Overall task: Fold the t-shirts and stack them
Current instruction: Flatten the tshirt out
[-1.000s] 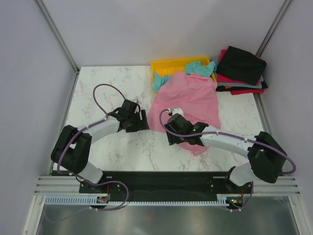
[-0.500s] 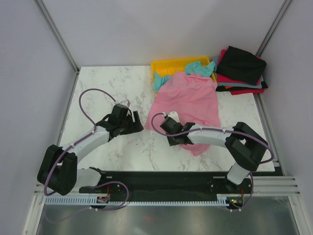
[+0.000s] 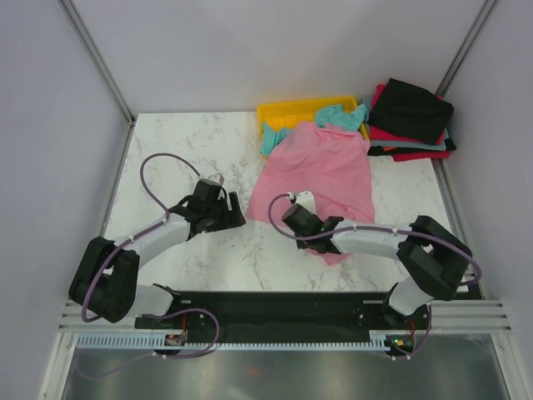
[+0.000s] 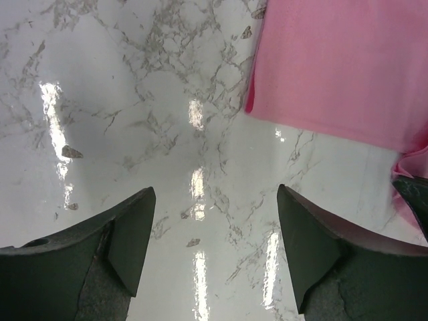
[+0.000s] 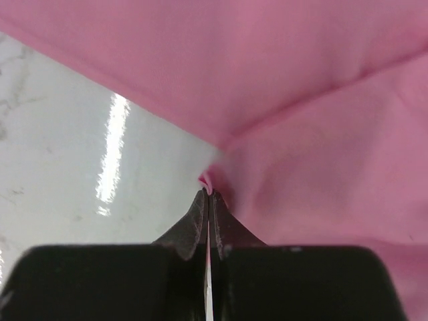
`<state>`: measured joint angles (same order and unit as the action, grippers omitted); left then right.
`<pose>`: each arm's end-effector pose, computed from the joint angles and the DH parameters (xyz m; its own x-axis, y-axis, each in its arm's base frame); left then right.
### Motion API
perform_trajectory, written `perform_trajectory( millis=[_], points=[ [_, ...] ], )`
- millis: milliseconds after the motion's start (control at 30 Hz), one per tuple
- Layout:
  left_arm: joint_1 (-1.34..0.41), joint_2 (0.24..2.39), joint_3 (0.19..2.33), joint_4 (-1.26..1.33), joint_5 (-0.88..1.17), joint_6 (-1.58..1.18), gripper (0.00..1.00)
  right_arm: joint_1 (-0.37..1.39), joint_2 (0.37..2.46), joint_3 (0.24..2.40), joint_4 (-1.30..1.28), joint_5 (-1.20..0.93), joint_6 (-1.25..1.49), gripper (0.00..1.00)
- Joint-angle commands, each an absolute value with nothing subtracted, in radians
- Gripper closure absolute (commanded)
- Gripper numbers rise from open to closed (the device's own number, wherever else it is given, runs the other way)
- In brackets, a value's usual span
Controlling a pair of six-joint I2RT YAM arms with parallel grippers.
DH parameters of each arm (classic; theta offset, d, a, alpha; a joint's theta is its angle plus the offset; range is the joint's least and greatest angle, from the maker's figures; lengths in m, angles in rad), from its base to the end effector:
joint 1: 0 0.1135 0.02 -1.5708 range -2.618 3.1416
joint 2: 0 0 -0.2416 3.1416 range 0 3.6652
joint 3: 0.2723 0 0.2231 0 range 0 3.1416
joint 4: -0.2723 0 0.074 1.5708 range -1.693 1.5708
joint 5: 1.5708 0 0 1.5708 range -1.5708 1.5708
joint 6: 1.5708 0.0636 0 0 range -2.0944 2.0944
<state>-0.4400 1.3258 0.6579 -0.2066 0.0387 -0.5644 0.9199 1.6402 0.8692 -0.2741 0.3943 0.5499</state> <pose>0.2301 -0.1111 0.1564 -0.8262 -0.2018 -0.5260 0.0073 0.9297 -0.3682 0.2008 0.2233 0.1330 -0.7696 -0.2142 -0.6015 -0.2527 0.9673 -0.0211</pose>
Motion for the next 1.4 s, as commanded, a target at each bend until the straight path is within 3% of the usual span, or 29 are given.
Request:
perform_trajectory(
  millis=[0,133,367,600,833,933,1033,1067,1267,1367],
  points=[
    [-0.446,1.382,0.727,-0.147,0.066,-0.594,0.2,0.914,1.461,0.722,-0.212,0.492,0.603,1.0],
    [-0.466,1.472,0.773,-0.129,0.065,-0.604,0.21,0.914,1.214,0.575,-0.115,0.518,0.63,1.0],
    [-0.488,1.611,0.81,-0.049,0.058,-0.638,0.24,0.914,0.962,0.414,-0.071,0.569,0.672,1.0],
    [-0.505,1.692,0.835,-0.025,0.052,-0.644,0.39,0.911,1.017,0.446,-0.072,0.555,0.67,1.0],
    [-0.541,1.663,0.782,-0.008,0.046,-0.67,0.48,0.907,1.055,0.462,-0.077,0.552,0.673,1.0],
    [-0.548,1.654,0.755,-0.008,0.043,-0.701,0.56,0.904,1.049,0.459,-0.077,0.554,0.676,1.0],
    [-0.552,1.647,0.744,-0.005,0.041,-0.707,0.8,0.9,1.039,0.453,-0.078,0.554,0.68,1.0],
    [-0.552,1.647,0.747,-0.003,0.04,-0.701,0.98,0.899,1.035,0.449,-0.078,0.554,0.678,1.0],
    [-0.552,1.51,0.791,-0.09,-0.021,-0.669,0.98,0.897,0.87,0.448,-0.124,0.587,0.68,1.0],
    [-0.551,1.303,0.86,-0.251,-0.077,-0.628,0.98,0.897,0.685,0.564,-0.259,0.671,0.67,1.0]
  ],
)
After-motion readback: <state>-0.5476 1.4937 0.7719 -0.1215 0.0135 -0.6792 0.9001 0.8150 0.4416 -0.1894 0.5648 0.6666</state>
